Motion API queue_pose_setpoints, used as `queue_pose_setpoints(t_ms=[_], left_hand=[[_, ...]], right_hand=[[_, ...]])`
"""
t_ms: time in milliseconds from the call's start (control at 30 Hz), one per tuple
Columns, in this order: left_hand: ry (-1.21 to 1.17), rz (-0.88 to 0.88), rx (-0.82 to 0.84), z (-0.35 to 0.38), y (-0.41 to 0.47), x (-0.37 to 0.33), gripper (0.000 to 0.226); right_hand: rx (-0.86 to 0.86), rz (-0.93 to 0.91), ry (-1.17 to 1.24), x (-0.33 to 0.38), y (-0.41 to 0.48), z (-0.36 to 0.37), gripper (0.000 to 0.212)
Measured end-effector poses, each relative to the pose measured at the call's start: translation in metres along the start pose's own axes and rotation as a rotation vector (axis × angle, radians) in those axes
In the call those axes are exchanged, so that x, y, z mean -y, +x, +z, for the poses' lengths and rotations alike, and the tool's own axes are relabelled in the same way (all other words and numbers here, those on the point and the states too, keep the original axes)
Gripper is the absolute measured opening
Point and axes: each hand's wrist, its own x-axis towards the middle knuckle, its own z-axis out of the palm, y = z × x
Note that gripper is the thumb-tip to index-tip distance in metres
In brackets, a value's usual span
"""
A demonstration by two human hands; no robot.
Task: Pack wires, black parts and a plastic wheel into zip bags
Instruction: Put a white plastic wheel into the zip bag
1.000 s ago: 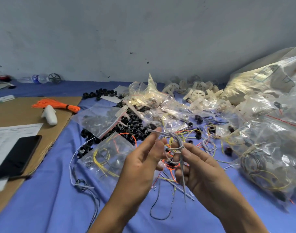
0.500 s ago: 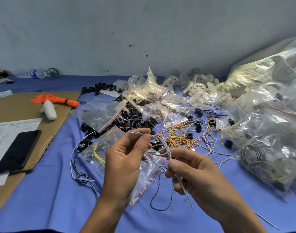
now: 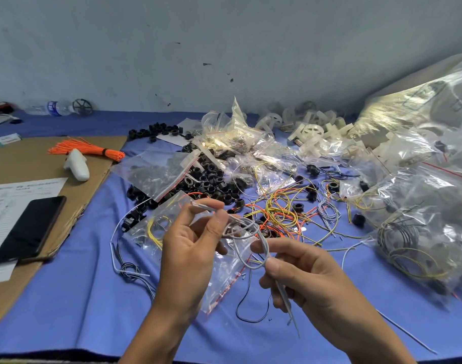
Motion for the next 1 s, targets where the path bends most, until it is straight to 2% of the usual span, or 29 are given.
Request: queue_pose_setpoints(t_ms=[267,433,667,733,867,1000], left_hand=[[0.061,-0.019,0.005,-0.003,-0.011,0.005,0.011],[0.061,-0.099,0.096,-0.005,-0.018,0.000,0.028],[0.279,-0.060,0.174,-0.015,-0.017,0.001,0.015],[0.439,0.032,0.205,-0.020,-0.016,0.002,0.011],[0.759,0.397,0.210,-0.025,-0.013,0.001,0.010],[0.919,0.659,0.204,-0.026,-0.015,0.002,0.006]], right_hand=[[-0.006,0.047,-0.070,-0.017,-0.006,-0.004,0.040],[0.001,0.049,-0.079,-0.020,-0.008,-0.006,0.038],[-0.013,0.018,-0.126,-0.019,-0.009,-0.001,0.037],[-0.044,0.006,-0.141,-0.017,-0.008,0.000,0.036],[-0.090,0.056,-0.140,-0.014,-0.007,0.003,0.029],[-0.132,0.082,-0.119,-0.014,-0.007,0.007,0.032]])
